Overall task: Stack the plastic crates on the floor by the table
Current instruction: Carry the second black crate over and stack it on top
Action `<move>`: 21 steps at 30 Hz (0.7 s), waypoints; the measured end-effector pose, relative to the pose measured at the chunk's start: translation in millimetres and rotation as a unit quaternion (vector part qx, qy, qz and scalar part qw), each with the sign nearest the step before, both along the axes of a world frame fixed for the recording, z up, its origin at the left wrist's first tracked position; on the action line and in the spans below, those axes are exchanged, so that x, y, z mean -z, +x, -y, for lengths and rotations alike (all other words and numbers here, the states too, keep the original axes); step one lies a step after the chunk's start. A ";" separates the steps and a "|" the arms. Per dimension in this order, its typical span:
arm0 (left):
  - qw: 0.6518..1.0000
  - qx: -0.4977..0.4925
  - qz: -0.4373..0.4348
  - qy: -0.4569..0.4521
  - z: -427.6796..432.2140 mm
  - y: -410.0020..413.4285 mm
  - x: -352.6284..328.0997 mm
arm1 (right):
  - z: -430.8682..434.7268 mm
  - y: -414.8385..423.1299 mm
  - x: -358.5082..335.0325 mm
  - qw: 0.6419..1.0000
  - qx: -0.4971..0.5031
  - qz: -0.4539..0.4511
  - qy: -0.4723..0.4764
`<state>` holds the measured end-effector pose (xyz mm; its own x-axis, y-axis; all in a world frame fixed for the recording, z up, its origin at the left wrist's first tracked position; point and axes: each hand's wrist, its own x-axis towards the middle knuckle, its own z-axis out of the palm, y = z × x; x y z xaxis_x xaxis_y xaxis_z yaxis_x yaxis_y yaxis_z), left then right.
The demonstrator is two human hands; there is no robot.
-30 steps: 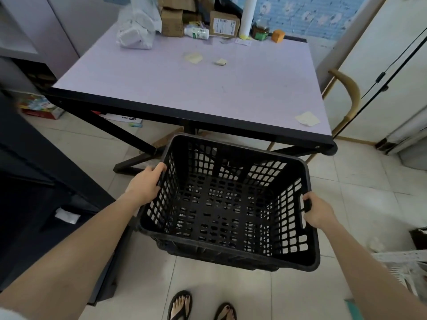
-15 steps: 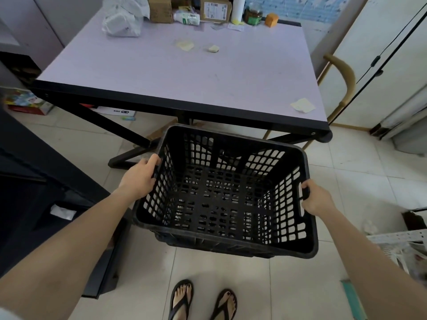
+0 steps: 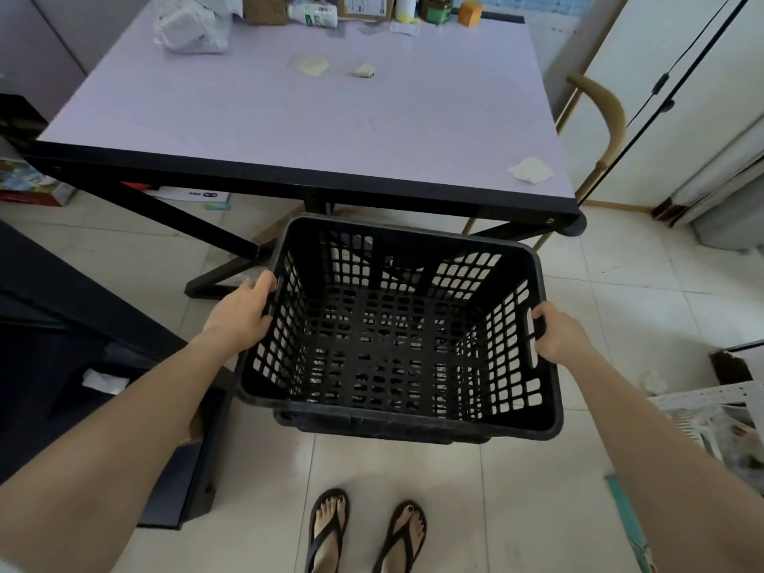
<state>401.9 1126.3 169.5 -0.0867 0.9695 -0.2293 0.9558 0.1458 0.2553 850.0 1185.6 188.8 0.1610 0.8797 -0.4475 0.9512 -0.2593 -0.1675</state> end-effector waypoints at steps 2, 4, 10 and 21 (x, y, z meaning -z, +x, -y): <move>1.000 -0.002 0.003 -0.004 -0.5 -0.1 -0.9 | -2.8 0.0 -1.7 1.000 -0.002 0.009 -0.012; 1.000 -0.006 0.004 -0.011 -0.3 -0.2 -1.8 | -4.5 -1.4 -1.4 1.000 -0.011 0.018 -0.017; 0.996 -0.004 0.019 -0.090 -8.6 -4.0 -17.2 | 2.9 -8.7 1.8 0.999 -0.012 0.038 -0.034; 0.984 0.017 0.003 -0.177 10.6 -3.7 -55.7 | 24.0 -57.2 -45.2 0.998 -0.008 0.053 -0.034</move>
<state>398.3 1115.7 225.2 -0.0526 0.8315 -0.5530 0.9604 0.1938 0.2001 792.8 1161.6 234.0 0.1970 0.8502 -0.4882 0.9666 -0.2517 -0.0483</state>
